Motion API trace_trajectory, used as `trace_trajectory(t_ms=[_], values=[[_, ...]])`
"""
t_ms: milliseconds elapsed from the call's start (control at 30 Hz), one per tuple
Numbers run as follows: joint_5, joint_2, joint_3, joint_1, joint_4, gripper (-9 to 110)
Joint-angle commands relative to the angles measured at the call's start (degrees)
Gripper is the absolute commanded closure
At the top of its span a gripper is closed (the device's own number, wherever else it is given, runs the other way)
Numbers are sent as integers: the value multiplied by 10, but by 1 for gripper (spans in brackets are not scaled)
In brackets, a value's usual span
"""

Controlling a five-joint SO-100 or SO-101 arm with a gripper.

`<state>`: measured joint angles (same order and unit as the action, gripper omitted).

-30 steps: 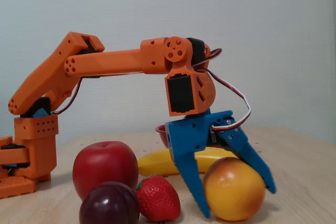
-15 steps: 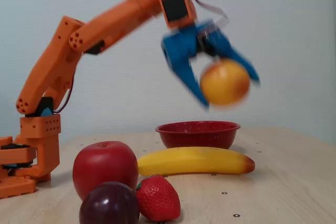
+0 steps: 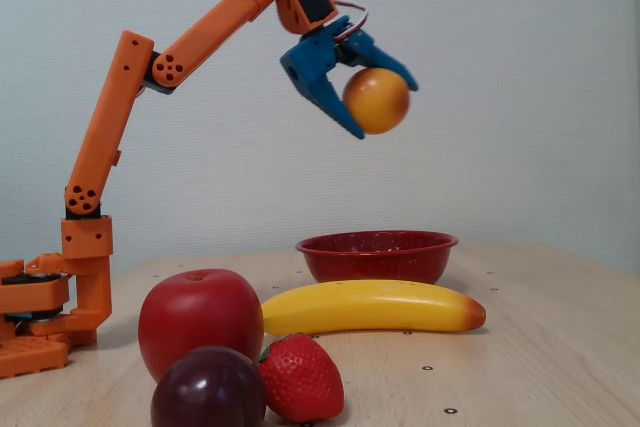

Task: Put the peach in the red bowl.

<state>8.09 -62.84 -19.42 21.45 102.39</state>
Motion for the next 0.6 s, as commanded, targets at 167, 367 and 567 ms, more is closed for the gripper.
trace_trajectory(t_ms=[167,367,567], values=[[-18,69,74,69,77,76],[-1,112,79,70,90,55],[1,109,68,62,91,53]])
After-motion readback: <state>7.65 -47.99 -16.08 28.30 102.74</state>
